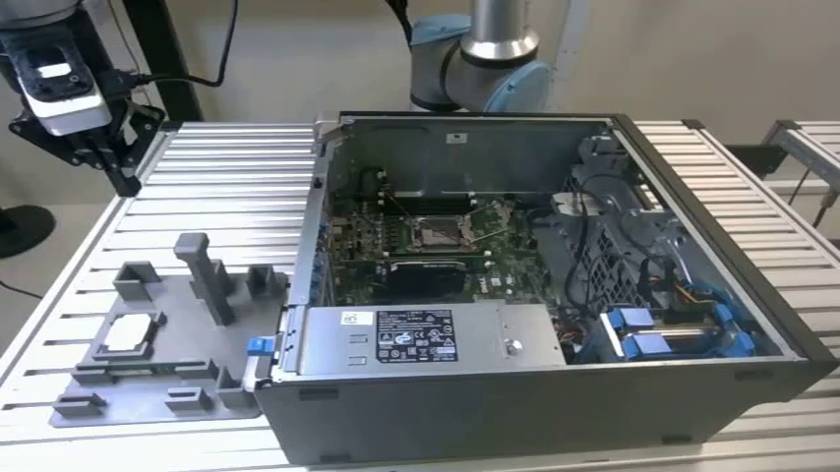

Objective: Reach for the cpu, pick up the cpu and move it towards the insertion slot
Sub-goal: 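Reach for the cpu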

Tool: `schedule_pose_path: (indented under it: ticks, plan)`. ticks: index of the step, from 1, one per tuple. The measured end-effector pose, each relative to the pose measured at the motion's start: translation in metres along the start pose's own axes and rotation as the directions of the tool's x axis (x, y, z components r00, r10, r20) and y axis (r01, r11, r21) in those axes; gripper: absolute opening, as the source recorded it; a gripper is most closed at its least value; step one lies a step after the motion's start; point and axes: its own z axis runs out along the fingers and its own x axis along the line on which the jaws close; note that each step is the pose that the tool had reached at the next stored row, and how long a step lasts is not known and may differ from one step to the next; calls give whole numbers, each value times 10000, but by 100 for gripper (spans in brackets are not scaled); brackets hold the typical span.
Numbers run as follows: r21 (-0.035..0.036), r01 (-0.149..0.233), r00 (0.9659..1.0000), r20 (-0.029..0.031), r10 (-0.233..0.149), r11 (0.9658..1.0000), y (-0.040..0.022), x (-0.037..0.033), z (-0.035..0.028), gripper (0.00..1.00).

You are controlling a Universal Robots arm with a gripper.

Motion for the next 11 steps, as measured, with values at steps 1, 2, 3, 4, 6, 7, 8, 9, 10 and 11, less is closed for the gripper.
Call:
schedule_pose_path:
  ticks: [1, 2, 3, 4, 6, 7, 8, 9, 10, 11]
  plan:
    - [0, 1, 10000, 0, -1, 10000, -8, 8, 0, 0]
    - [0, 0, 10000, 0, 0, 10000, -21, 20, -1, 0]
    - [0, -1, 10000, -1, 1, 10000, -39, 31, -2, 0]
    - [-1, -1, 10000, 0, 1, 10000, -63, 42, -2, 0]
    - [-1, -1, 10000, 1, 1, 10000, -120, 62, -4, 0]
    - [-1, -1, 10000, 1, 1, 10000, -149, 71, -5, 0]
    - [0, -1, 10000, 0, 1, 10000, -179, 80, -6, 0]
    - [0, -1, 10000, -1, 1, 10000, -206, 89, -8, 0]
    - [0, -2, 10000, 0, 2, 10000, -235, 97, -8, 0]
    - [-1, -4, 10000, 1, 4, 10000, -260, 104, -8, 0]
